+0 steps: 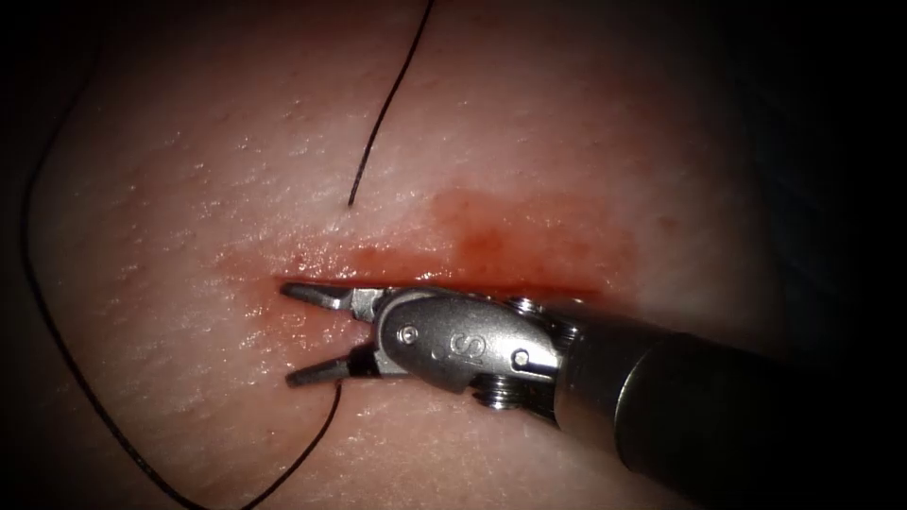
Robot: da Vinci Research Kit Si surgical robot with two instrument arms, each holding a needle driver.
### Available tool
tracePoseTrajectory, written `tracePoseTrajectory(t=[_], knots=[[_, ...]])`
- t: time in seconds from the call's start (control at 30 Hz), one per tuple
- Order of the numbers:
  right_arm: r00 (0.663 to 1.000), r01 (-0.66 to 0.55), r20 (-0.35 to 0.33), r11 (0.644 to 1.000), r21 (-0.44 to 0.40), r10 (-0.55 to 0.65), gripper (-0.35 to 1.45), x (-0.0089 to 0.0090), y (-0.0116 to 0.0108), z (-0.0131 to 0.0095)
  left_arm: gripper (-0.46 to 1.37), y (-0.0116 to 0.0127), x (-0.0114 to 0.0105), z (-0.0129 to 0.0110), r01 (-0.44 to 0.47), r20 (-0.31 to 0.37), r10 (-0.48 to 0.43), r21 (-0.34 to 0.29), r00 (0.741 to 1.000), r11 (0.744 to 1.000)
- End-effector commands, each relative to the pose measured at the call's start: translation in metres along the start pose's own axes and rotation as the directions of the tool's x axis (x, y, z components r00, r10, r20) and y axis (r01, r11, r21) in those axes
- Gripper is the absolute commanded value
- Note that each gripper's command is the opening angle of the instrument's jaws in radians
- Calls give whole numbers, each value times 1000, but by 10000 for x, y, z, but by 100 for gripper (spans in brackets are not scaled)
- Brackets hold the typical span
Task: Wound Closure
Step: Pull the suture through the cut until a short tail remains on top
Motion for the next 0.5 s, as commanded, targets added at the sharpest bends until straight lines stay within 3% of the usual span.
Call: tracePoseTrajectory(t=[0.03,0.27,0.5], knots=[[1000,5,0,1000,-5,-5,91,1,2,-3,-35,0,0,0,0,0,0,-3,1000,1000],[1000,20,-1,1000,5,-20,91,2,14,-22,-35,-1,0,-2,1,-5,-1,-6,1000,1000],[999,28,-18,999,22,-27,88,-2,11,-39,-35,-1,0,-2,1,-5,-1,-6,1000,1000]])
